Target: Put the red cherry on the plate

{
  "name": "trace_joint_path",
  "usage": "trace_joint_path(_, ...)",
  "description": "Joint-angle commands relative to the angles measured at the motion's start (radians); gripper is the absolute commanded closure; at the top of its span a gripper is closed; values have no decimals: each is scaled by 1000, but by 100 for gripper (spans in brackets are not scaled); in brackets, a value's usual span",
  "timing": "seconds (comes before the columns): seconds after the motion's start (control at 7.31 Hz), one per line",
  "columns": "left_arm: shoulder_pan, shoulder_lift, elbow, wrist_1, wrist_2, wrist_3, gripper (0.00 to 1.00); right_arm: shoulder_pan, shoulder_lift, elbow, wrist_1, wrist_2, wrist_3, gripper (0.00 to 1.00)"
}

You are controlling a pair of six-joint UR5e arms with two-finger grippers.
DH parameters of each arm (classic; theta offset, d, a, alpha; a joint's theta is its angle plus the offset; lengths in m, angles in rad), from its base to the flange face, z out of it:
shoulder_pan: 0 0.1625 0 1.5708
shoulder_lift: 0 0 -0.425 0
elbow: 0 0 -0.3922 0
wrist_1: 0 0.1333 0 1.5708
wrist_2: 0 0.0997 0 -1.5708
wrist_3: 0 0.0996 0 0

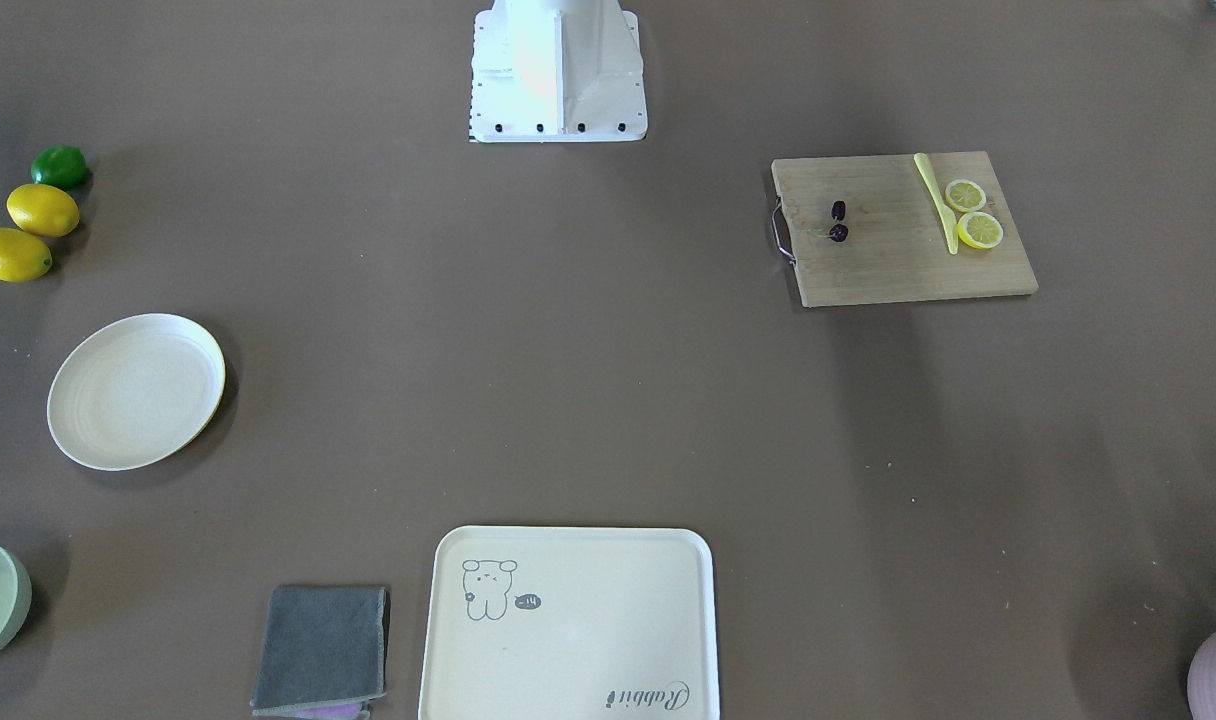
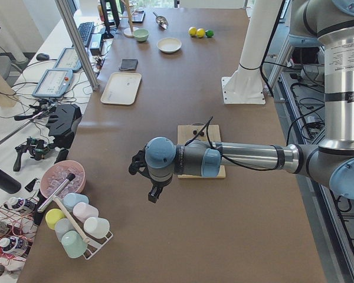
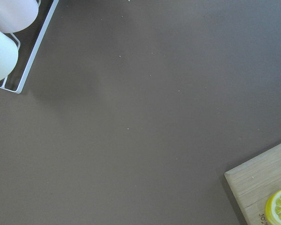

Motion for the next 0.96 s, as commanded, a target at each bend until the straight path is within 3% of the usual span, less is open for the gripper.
trace_joint_path(0.0,12,15,-8,1,0,-1,2,-1,7,0,2,4,2,0)
trace_joint_path(0.82,52,20,-3,6,3,-10,2,-1,-1,1,12,38,2,0)
